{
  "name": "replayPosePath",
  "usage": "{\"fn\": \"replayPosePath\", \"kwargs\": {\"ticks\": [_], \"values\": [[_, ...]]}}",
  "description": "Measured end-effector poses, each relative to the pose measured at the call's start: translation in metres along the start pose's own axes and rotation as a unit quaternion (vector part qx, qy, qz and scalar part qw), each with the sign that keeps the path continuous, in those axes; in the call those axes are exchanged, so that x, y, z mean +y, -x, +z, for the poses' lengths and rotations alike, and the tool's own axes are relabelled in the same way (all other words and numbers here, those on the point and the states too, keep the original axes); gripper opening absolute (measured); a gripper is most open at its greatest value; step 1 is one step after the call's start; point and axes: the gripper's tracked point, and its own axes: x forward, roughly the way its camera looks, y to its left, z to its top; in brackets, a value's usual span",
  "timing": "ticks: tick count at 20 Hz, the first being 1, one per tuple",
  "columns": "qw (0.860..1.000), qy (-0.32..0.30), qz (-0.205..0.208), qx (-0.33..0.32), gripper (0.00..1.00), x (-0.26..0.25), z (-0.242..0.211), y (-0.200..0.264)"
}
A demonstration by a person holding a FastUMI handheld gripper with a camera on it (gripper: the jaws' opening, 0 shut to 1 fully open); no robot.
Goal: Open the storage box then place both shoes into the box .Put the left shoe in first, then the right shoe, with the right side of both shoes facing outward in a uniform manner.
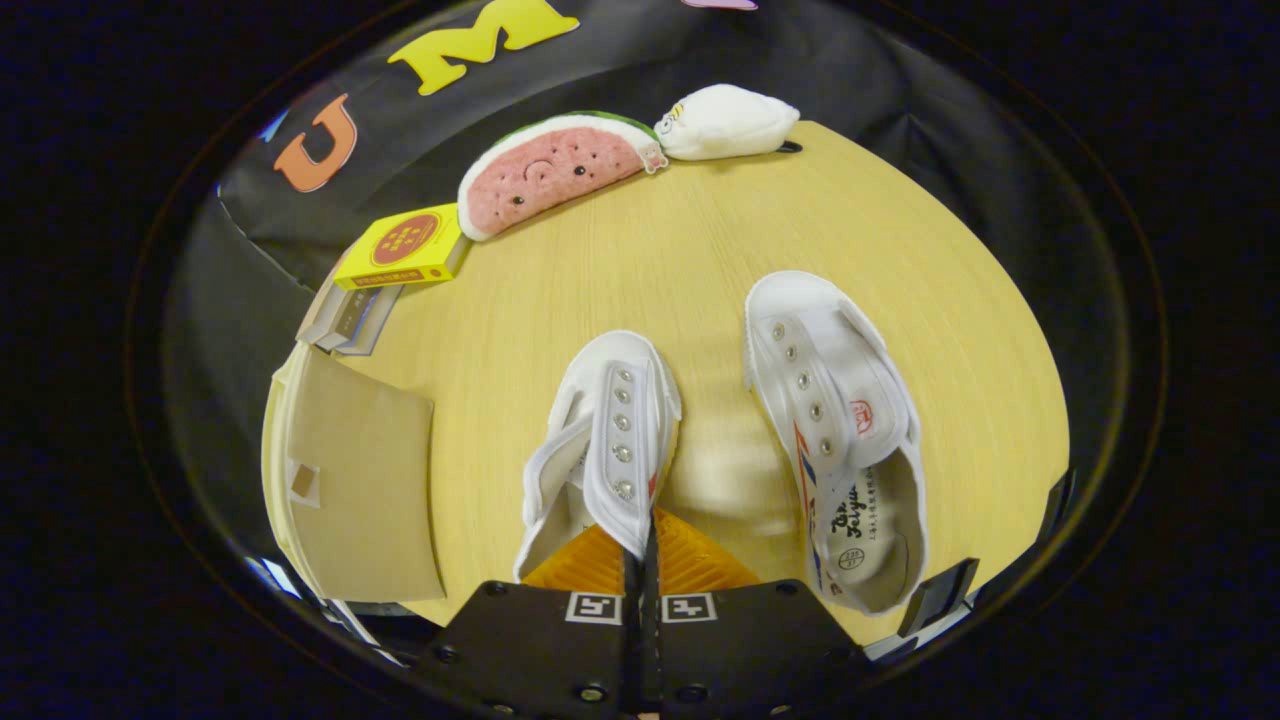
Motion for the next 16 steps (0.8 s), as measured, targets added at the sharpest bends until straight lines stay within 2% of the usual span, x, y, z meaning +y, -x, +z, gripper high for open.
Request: {"fn": "replayPosePath", "kwargs": {"ticks": [9, 16], "values": [[0.996, -0.01, 0.073, -0.042, 0.0, 0.056, 0.013, 0.062], [0.987, 0.042, 0.13, -0.087, 0.0, 0.162, 0.023, 0.129]]}}
